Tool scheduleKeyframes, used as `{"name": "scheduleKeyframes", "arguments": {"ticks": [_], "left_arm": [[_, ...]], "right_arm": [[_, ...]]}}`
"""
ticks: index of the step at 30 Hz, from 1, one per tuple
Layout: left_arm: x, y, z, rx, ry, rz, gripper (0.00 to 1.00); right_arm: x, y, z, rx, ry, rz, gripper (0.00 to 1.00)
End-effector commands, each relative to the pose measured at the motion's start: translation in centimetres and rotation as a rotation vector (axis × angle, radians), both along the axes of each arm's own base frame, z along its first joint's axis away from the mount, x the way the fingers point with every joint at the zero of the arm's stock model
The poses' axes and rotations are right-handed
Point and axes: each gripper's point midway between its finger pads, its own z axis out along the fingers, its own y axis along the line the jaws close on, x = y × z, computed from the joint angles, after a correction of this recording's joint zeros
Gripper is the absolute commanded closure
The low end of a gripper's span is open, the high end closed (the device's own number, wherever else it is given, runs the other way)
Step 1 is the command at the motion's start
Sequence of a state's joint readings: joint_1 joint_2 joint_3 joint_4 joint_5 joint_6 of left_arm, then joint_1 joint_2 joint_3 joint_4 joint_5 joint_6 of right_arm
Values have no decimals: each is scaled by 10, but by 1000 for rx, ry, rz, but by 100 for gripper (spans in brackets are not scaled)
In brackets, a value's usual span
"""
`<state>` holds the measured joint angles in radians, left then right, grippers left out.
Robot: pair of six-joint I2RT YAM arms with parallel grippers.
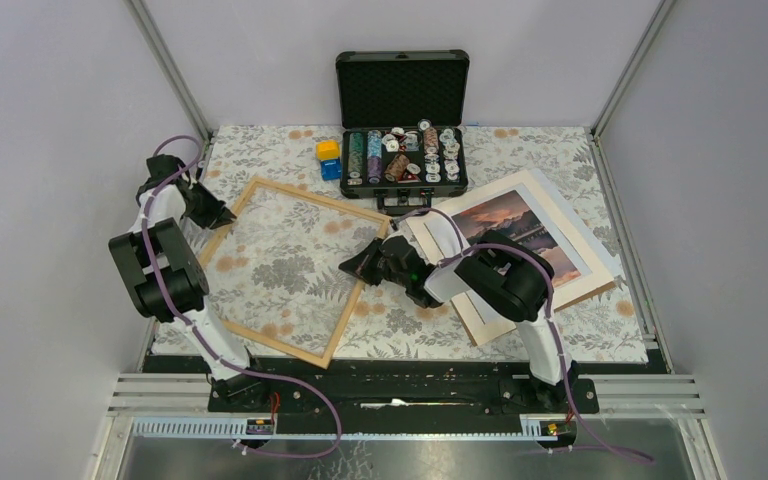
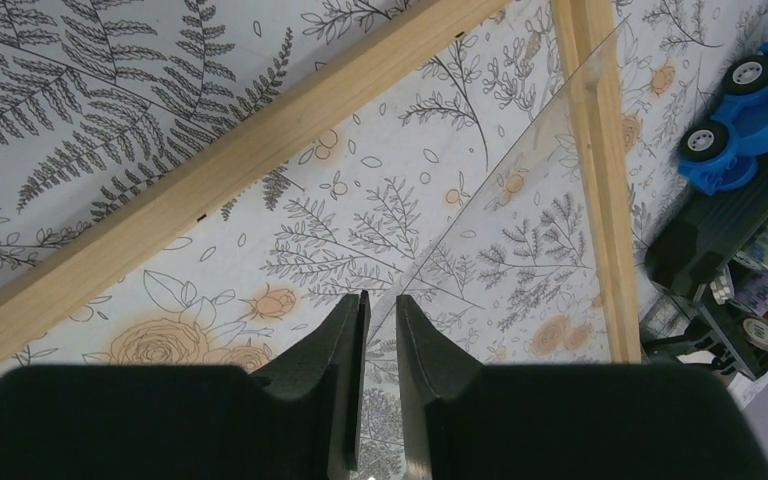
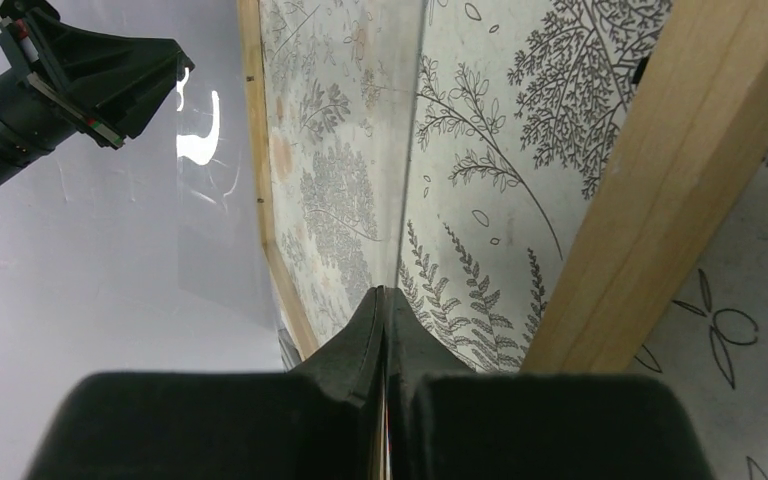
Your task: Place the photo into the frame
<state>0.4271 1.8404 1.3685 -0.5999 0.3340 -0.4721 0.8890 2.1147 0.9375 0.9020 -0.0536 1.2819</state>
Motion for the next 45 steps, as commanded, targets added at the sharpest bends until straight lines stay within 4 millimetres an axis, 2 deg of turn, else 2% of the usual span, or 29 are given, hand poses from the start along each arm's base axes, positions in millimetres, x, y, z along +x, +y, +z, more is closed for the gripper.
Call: {"name": "scheduleKeyframes", "arguments": {"ticks": [1, 9, 17, 20, 23, 30, 31, 36, 41, 45], "left_arm": [[18, 9, 9, 16, -51, 7, 77], [25, 11, 3, -1, -46, 11, 76], [26, 14, 2, 11, -43, 19, 67], [24, 17, 4, 32, -41, 25, 55], [21, 22, 12, 72, -50, 41, 46], [12, 36, 43, 186, -89, 102, 6], [12, 37, 46, 195, -93, 108, 3], [15, 30, 56, 208, -115, 96, 1], [28, 27, 61, 191, -124, 100, 1], [41, 34, 49, 207, -96, 99, 1]], "right_arm": [[22, 7, 17, 35, -57, -35, 100], [26, 9, 14, 25, -57, -40, 100], [30, 11, 11, 20, -55, -51, 100], [31, 11, 10, 16, -53, -55, 100], [31, 12, 10, 14, -56, -53, 100], [31, 13, 4, 11, -33, -59, 100], [31, 13, 4, 11, -33, -57, 100], [32, 11, 3, -1, -31, -82, 100], [31, 15, 4, 4, -31, -71, 100], [32, 19, 0, 10, -18, -62, 100]]}}
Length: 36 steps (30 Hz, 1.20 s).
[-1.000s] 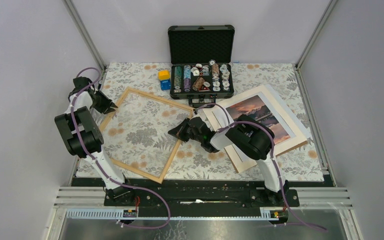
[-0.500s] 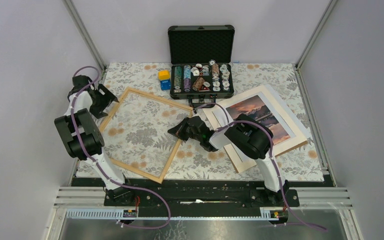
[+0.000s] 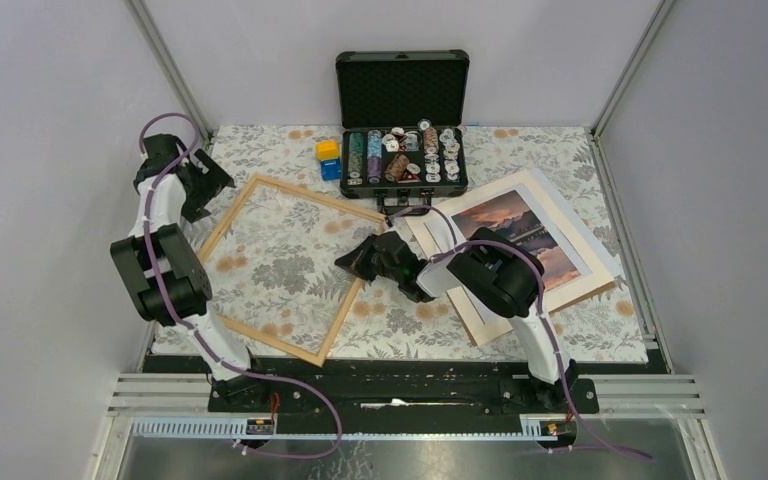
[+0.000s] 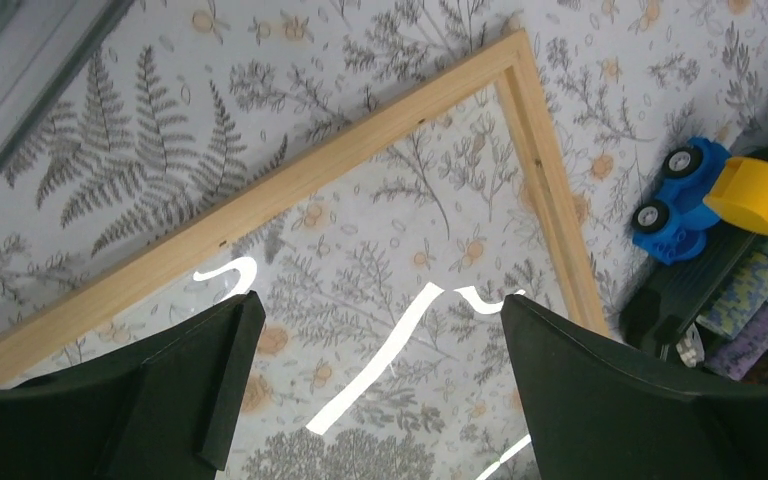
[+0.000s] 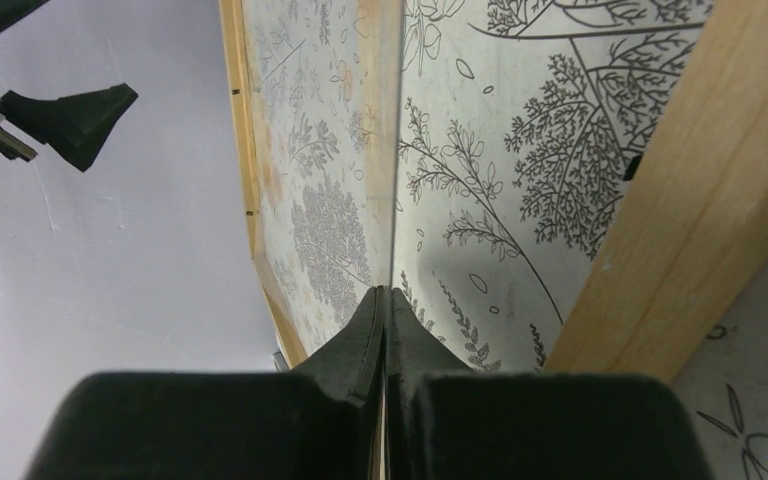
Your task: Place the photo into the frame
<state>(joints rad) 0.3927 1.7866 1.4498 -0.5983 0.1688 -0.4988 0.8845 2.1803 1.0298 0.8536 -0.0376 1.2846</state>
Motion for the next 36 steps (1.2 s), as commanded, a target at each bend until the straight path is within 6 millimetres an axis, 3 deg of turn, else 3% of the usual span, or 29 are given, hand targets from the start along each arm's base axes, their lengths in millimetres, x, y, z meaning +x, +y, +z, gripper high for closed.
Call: {"name": "scheduleKeyframes", "arguments": {"ticks": [1, 6, 10, 16, 22, 28, 36], "left_arm": [[23, 16, 0, 46, -11, 25, 1], [33, 26, -34, 62, 48, 4, 1], [36, 26, -45, 63, 57, -18, 1], [29, 25, -55, 70, 70, -18, 1], [35, 3, -21, 22, -19, -41, 1], [40, -34, 19, -72, -148, -109, 1], [32, -88, 63, -210, -286, -219, 1]], "right_arm": [[17, 9, 10, 31, -30, -43, 100], [18, 10, 12, 33, -33, -42, 100], [18, 9, 8, 14, -29, -39, 100], [11, 9, 8, -41, -24, 14, 75], [7, -7, 16, -201, -34, 86, 44], [0, -18, 17, -360, -16, 161, 18], [-9, -42, 27, -527, 14, 199, 3]]}}
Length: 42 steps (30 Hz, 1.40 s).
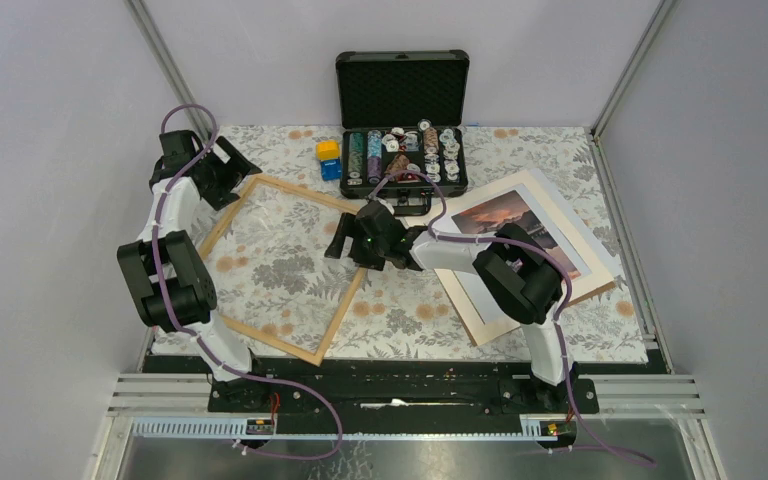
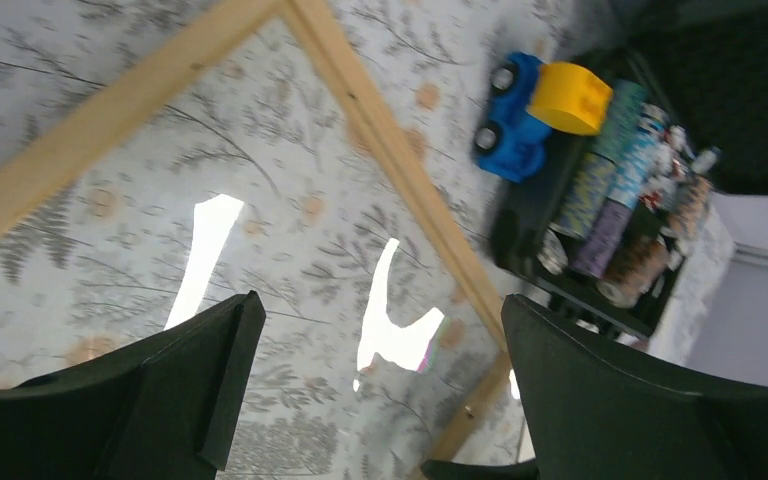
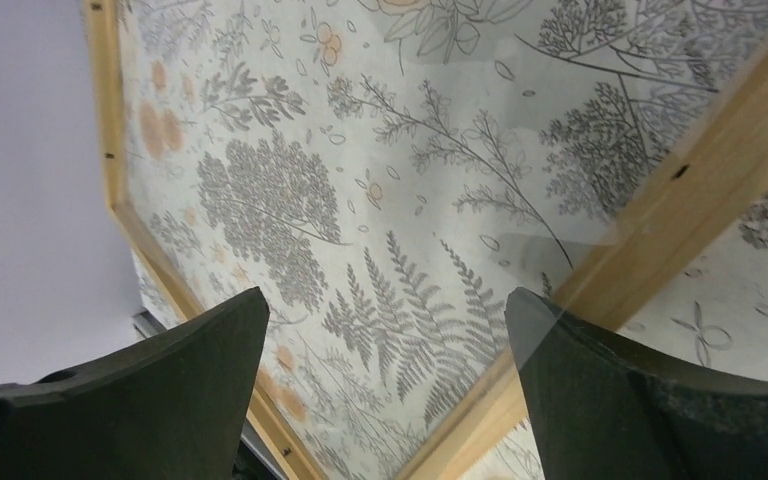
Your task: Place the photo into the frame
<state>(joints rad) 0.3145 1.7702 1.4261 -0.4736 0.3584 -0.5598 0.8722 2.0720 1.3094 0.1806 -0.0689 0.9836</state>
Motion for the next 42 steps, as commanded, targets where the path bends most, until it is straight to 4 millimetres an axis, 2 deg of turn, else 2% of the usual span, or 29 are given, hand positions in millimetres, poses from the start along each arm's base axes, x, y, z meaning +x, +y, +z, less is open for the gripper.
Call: {"name": "scheduleKeyframes", "arguments": {"ticks": [1, 5, 8, 10, 14, 17, 19, 22, 24, 25, 30, 34, 37, 40, 42], "left_arm": [[0, -32, 43, -91, -139, -74, 1], [-6, -57, 55, -139, -174, -126, 1], [-12, -78, 65, -152, -200, -174, 1], [-16, -91, 74, -156, -219, -209, 1], [-24, -105, 95, -147, -268, -247, 1], [-28, -113, 100, -143, -280, -261, 1], [-31, -125, 102, -149, -288, -291, 1], [-34, -140, 104, -155, -292, -330, 1], [-35, -145, 104, -158, -292, -343, 1], [-36, -147, 104, -161, -291, -348, 1], [-41, -163, 104, -153, -288, -371, 1], [-57, -194, 94, -3, -240, -418, 1], [-84, -186, 66, 79, -143, -375, 1], [-127, -174, 37, 95, -73, -347, 1], [-160, -165, 21, 104, -9, -311, 1]], "right_arm": [[-9, -39, 10, -198, 9, 28, 3], [-17, -63, 33, -211, -15, 50, 5], [-18, -91, 38, -216, -3, 28, 8], [-13, -108, 44, -237, -17, -15, 10], [6, -126, 48, -237, -27, -87, 15], [31, -141, 45, -228, -31, -163, 27], [48, -142, 43, -201, -55, -187, 36], [77, -128, 49, -141, -139, -190, 44], [92, -123, 49, -131, -183, -197, 55], [100, -122, 47, -131, -191, -199, 57], [120, -105, 30, -102, -187, -169, 56], [133, -104, 22, -110, -210, -151, 52], [137, -110, 17, -101, -197, -140, 51], [128, -115, 6, -84, -206, -130, 37], [125, -113, 4, -68, -221, -101, 36]]}}
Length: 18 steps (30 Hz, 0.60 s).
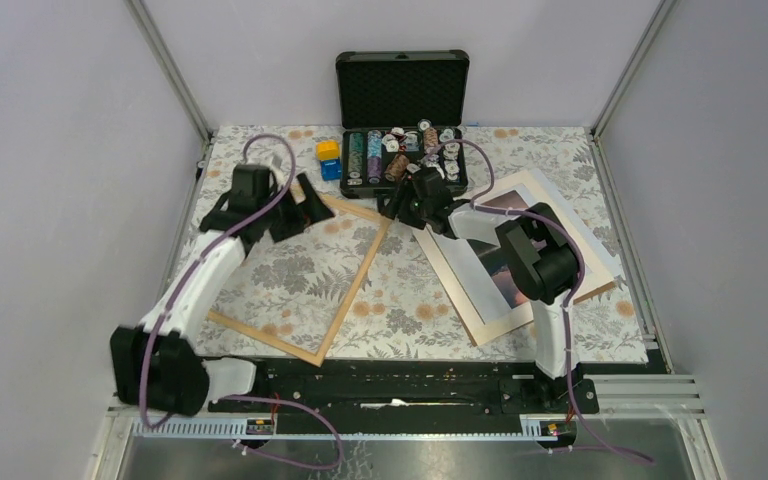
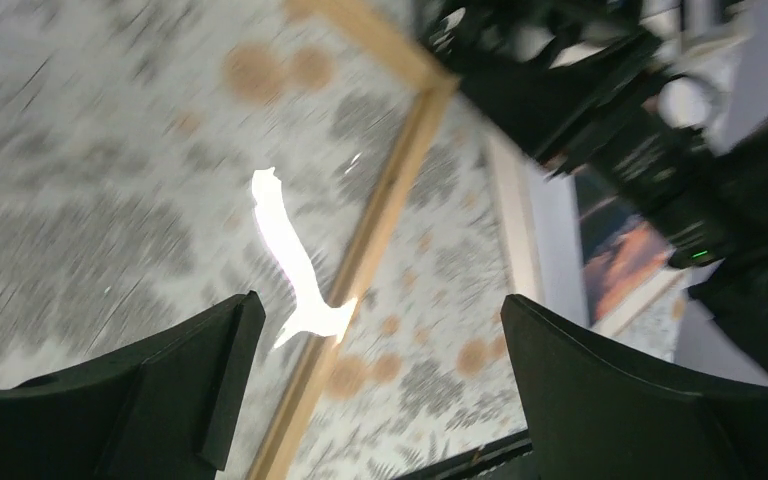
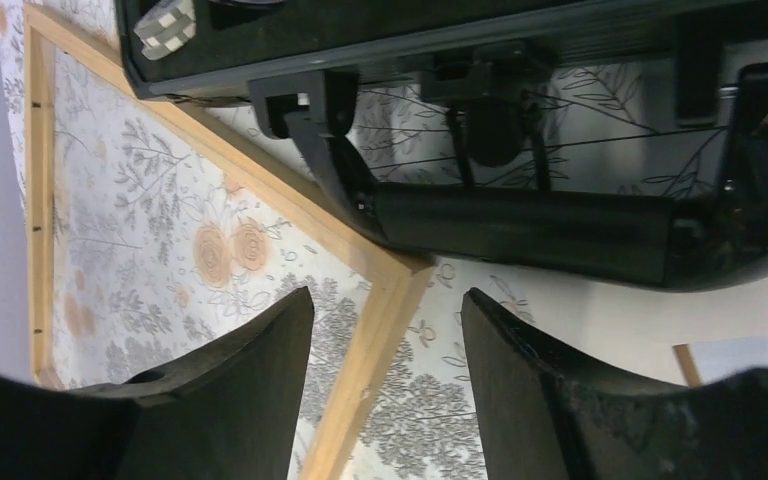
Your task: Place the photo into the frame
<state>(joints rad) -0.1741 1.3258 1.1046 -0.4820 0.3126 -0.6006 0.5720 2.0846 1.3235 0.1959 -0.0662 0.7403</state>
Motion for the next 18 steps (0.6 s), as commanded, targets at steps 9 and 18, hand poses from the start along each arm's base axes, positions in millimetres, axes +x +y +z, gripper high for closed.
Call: {"name": "scheduleKeyframes", "arguments": {"ticks": [9, 18], "left_arm": [[-165, 56, -98, 71, 381, 402, 1], [-184, 61, -128, 65, 462, 507, 1]], "right_arm": [[1, 18, -1, 81, -92, 224, 28], [4, 35, -4, 139, -92, 295, 30]]}}
